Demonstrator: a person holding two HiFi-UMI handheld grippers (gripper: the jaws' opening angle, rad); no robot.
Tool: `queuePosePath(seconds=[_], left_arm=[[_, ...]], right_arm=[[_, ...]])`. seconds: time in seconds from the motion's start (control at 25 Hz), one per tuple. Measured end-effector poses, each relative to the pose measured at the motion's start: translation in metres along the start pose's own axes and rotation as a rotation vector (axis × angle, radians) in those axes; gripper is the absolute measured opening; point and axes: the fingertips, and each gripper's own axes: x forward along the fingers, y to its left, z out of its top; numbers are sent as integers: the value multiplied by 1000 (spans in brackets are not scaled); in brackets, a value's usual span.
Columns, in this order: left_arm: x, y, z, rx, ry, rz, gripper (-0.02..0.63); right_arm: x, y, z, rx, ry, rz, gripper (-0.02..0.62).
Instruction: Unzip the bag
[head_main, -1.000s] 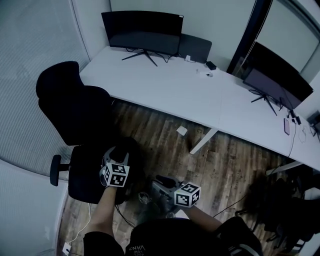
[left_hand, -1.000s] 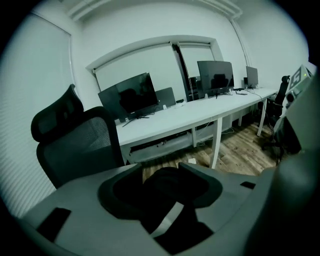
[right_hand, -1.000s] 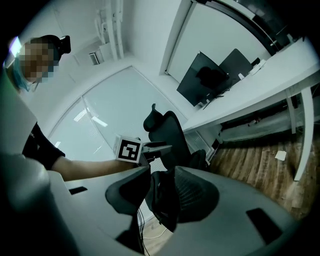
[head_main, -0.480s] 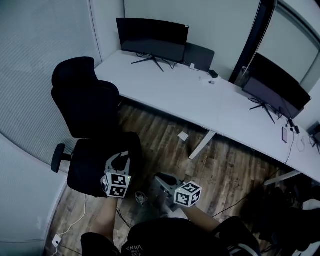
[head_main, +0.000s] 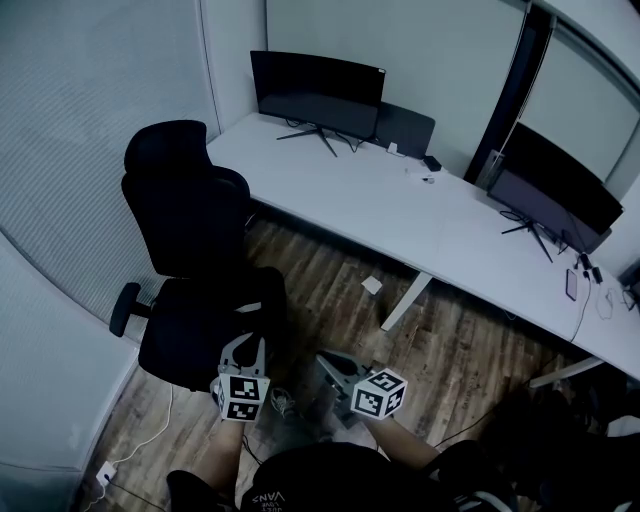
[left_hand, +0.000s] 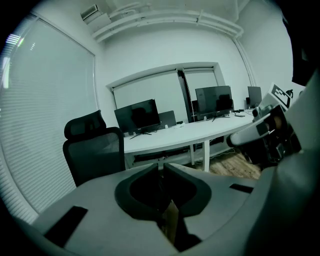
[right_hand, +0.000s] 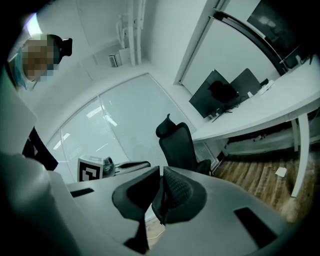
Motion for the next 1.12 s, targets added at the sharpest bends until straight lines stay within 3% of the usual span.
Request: queuePosePath(seconds=[0.48,1.12], left_arm=[[-46,-40,-8,-61,-28,8,25],[-106,-78,-24,-160,-75,-43,18]], right_arm=[[-16,11,-10,-13,9,-7,50],[-43,13,-37,-33,37,-84,48]])
